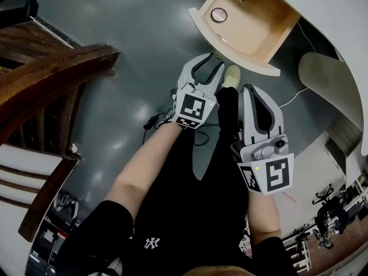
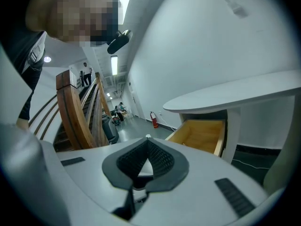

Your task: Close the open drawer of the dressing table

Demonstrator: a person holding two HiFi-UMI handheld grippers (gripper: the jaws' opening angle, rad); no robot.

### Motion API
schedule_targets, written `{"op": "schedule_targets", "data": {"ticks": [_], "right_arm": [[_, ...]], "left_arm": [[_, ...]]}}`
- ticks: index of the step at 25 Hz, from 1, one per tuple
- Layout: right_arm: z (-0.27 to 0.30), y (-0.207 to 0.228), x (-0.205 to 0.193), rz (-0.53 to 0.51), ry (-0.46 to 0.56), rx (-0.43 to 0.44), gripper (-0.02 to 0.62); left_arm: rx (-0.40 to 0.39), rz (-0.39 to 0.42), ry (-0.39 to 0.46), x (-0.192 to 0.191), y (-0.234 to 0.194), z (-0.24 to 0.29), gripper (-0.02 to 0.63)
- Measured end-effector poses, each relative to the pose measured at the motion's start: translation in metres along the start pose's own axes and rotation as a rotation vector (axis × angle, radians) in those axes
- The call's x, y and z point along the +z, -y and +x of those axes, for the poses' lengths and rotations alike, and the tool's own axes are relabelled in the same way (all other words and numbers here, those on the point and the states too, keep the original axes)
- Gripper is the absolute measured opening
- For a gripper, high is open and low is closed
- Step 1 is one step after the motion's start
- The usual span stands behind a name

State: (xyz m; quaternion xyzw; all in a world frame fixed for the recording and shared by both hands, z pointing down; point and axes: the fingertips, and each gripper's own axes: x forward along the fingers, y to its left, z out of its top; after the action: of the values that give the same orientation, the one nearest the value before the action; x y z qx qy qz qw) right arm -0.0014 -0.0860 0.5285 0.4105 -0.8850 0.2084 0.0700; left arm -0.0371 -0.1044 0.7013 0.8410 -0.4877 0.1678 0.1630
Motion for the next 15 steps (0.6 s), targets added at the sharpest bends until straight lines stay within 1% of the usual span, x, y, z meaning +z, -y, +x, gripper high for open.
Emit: {"op": "schedule_targets", "data": {"ticks": [8,15], "right_arm": [[0.003,0.005,-0.009,0.009,0.003,-0.013,0.015],[0.0,0.022,-0.009,0.022,0.01,-0.044,0.015]], "left_arm": [[0.021,0.001,0.011,-0.005,-0.002,0.007,0.115],[0.019,-0.001,0.025,0.008,-0.006,0.026,0.115]]}}
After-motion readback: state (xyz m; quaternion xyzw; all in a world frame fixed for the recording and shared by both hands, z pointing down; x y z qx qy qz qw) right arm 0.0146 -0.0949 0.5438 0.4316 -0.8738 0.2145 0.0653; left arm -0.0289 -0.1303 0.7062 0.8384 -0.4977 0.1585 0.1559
